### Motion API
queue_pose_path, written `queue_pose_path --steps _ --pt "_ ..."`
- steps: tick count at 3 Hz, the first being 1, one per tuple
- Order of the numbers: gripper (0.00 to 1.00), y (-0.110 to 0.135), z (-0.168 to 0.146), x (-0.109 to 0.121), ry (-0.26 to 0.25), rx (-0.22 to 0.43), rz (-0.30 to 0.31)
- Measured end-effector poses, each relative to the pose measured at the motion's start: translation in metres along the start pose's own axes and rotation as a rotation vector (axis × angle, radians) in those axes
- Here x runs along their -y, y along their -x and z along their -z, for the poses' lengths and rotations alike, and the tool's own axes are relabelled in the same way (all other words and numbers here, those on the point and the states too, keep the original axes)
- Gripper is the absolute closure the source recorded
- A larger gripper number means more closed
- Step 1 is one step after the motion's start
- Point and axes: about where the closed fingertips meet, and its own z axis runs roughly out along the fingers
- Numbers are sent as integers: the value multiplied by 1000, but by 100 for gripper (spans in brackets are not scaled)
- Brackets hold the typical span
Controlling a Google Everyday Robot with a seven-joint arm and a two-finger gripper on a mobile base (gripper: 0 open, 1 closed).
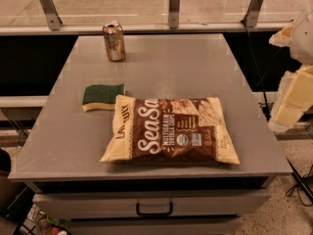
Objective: Knock orange can over
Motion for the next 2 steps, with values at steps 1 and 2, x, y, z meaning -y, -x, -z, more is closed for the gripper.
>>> queue_pose_path --steps 1,2 --pt "0 0 0 0 0 0 0" --pt "0 7 -2 13 -13 69 -15"
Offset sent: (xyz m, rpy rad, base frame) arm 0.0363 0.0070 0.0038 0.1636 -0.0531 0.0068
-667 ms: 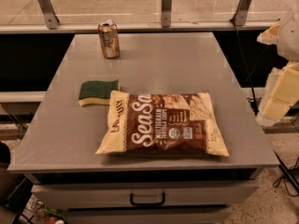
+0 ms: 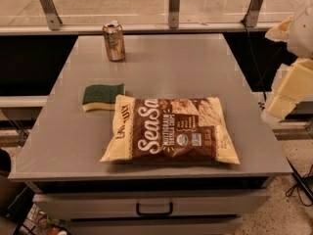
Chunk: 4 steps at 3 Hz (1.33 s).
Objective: Knock orange can over
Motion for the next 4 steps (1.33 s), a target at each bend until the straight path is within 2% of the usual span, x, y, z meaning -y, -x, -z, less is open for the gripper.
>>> queue_pose_path --steps 1,2,4 --pt "0 11 -7 22 -32 134 -44" --pt "0 32 -16 46 -84 316 -112" --pt "0 95 -36 97 -204 610 -187"
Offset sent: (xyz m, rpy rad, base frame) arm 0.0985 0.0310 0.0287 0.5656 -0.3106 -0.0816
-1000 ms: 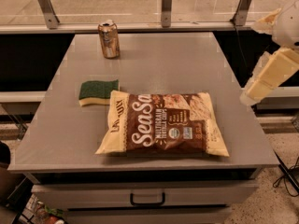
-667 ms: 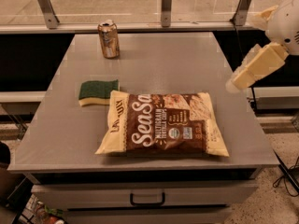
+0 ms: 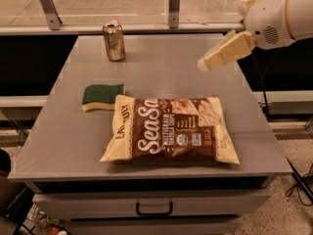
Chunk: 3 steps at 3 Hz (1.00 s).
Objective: Knock orange can over
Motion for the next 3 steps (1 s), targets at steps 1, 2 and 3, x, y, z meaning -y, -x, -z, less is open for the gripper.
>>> queue_pose_path --steps 1,2,3 --pt "0 16 -32 0 -24 81 -43" --pt "0 44 -91 -4 -3 151 -110" --pt "0 45 -91 -4 -3 151 -110"
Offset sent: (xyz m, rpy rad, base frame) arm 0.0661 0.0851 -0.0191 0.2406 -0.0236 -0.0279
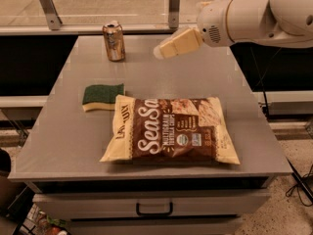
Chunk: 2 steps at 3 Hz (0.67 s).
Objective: Knock orange can over
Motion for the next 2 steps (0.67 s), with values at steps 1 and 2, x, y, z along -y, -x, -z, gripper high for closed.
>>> queue_pose_path --steps 1,2 --pt "0 5 -22 1 13 15 -5" --pt "0 12 -61 3 26 39 -7"
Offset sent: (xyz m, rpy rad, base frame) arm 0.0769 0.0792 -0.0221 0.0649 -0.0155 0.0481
